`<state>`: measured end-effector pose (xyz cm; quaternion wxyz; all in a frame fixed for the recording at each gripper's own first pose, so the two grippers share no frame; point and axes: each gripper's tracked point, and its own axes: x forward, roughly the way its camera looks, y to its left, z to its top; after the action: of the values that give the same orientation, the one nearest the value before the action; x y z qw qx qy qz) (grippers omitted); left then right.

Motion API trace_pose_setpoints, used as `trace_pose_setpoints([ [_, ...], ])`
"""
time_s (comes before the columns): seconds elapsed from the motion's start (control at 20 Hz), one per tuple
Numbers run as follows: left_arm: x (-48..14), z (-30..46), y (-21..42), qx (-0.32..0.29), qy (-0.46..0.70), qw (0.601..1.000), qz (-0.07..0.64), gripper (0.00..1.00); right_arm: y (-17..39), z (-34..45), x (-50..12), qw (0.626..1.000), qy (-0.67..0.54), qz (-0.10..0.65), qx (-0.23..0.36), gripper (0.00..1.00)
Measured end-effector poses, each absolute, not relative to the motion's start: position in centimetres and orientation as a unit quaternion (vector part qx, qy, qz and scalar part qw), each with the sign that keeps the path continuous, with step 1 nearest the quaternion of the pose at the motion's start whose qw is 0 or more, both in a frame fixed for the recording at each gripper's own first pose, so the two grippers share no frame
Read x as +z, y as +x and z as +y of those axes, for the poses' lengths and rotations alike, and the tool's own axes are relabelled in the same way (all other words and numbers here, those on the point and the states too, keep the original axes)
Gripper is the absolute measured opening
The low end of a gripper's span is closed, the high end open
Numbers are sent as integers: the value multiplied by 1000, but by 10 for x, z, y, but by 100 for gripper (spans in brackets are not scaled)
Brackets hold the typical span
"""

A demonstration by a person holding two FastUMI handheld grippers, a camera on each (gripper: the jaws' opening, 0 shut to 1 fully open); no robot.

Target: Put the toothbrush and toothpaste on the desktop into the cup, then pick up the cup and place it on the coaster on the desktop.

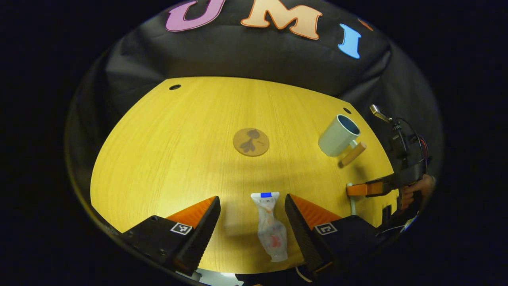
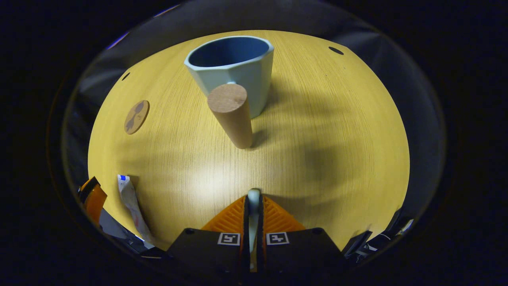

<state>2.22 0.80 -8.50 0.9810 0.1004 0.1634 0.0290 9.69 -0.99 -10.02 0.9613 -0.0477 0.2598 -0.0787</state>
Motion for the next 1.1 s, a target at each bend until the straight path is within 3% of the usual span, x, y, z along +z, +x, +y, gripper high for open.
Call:
trace_pose_setpoints([
  [0.45, -123, -6, 42, 29, 73, 962, 260, 94, 97, -10, -100, 968, -41, 236, -70, 10],
  [0.6, -132, -4, 47, 41, 61, 957, 281, 87, 97, -10, -99, 969, -44, 234, -67, 10],
  [0.65, -134, -4, 48, 42, 57, 956, 285, 76, 97, -10, -99, 970, -45, 232, -64, 10],
  [0.75, -137, -1, 51, 50, 52, 953, 294, 72, 97, -10, -99, 970, -44, 229, -61, 10],
  [0.85, -139, 2, 54, 61, 48, 951, 301, 55, 96, -10, -99, 971, -43, 230, -59, 10],
  [0.9, -141, 4, 54, 64, 47, 949, 305, 54, 97, -9, -99, 971, -41, 230, -58, 10],
  [0.95, -142, 8, 53, 74, 47, 947, 309, 35, 97, -9, -98, 971, -40, 230, -56, 10],
  [1.1, -143, 6, 52, 81, 46, 946, 312, 19, 97, -9, -98, 971, -39, 229, -51, 10],
])
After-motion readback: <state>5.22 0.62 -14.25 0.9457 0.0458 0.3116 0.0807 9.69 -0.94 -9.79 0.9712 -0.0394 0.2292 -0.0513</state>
